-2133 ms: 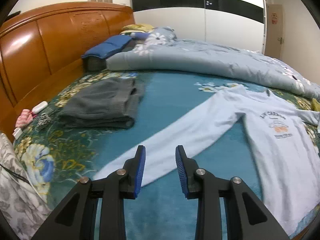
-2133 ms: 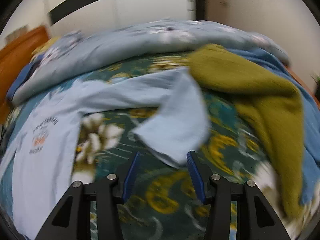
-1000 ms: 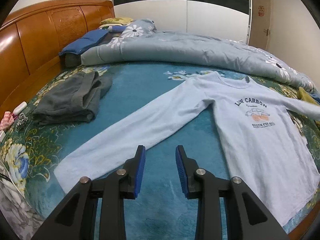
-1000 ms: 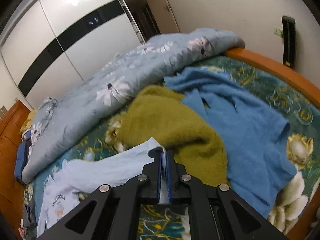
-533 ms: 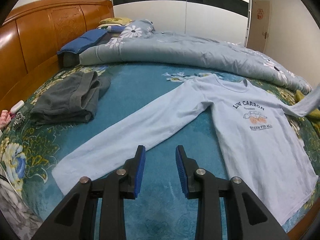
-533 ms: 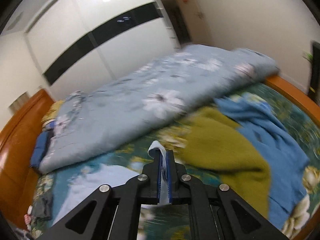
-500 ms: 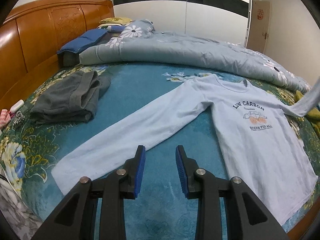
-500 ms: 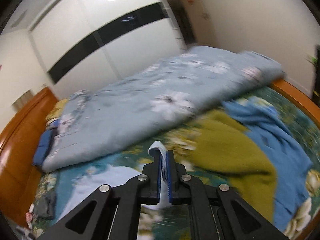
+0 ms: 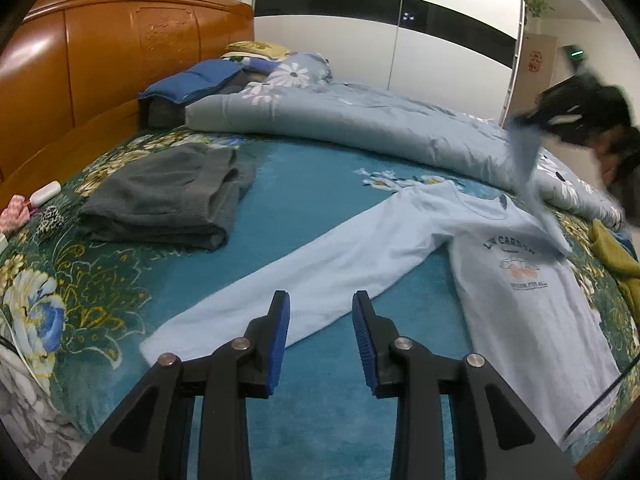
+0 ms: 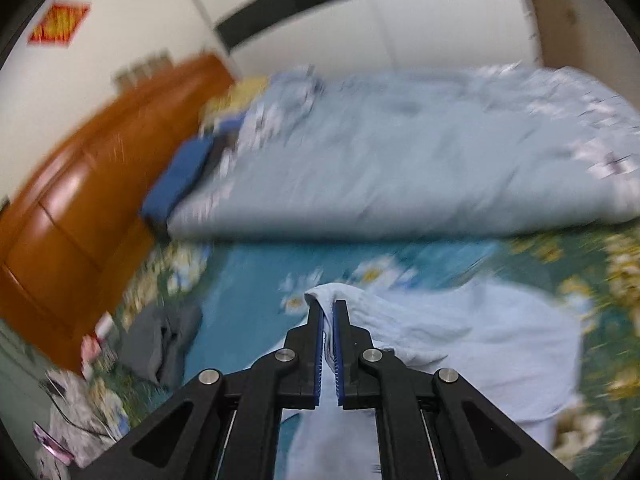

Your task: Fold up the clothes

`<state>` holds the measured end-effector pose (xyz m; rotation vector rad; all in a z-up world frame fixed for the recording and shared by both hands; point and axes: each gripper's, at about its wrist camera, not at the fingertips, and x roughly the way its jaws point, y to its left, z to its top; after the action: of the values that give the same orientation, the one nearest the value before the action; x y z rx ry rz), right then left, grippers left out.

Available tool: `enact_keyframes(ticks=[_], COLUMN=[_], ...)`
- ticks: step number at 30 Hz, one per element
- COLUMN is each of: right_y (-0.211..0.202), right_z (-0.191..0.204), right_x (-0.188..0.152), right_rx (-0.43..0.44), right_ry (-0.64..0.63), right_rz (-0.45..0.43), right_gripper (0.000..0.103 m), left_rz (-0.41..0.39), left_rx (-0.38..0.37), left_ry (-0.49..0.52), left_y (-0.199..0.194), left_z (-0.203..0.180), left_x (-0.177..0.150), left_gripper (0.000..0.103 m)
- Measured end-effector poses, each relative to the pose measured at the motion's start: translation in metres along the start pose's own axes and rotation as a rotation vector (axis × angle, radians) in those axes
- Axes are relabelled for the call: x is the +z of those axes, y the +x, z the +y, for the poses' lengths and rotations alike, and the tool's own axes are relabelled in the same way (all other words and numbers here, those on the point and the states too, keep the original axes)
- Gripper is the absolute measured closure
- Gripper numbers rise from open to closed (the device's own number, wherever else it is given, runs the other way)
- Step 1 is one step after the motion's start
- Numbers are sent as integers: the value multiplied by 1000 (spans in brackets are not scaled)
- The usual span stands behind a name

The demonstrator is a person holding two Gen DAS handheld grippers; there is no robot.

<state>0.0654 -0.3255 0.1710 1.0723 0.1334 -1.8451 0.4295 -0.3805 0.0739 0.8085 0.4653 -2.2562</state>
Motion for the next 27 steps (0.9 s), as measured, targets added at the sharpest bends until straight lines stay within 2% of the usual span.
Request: enact_keyframes(ticks=[4,6,10,12,15,18,19,20,24,27], right_y=[93,121,150,154,152,139,132,124,63,18], right_z=[34,37,40,41,43,42,41,40,5,-51], right_x=[-43,-61,-83,-85,-85,-80,-78,-75,-58,-54], right_rx=[-16,-28,-49,-45,7,149,198,208,159,19], right_ry=[-44,-53,-62,-64,-73,-70,-75,-86,-130,-127], right_rz=[169,223,276,279,282,285,280,261,106,3], right_gripper=[98,98,98,93,88,69,67,66,65,58], left_rz=[19,30,51,60,70,73,73,72,80,122], left_rx=[3,2,-1,-12,-38,-77,-89,-103,-203,-293], left_ry=[-12,-14,-10,-9,-11,-14,-12,-7,-1,-23], left_y=[7,12,24,31,40,50,53,56,77,104], left_z=[15,20,20,17,7,-9,-14,-20,-54,-79], left_x=[-2,-3,-3,-1,7,20,26,31,57,72], left_gripper=[69,69,69,69,69,69,69,69,69,67])
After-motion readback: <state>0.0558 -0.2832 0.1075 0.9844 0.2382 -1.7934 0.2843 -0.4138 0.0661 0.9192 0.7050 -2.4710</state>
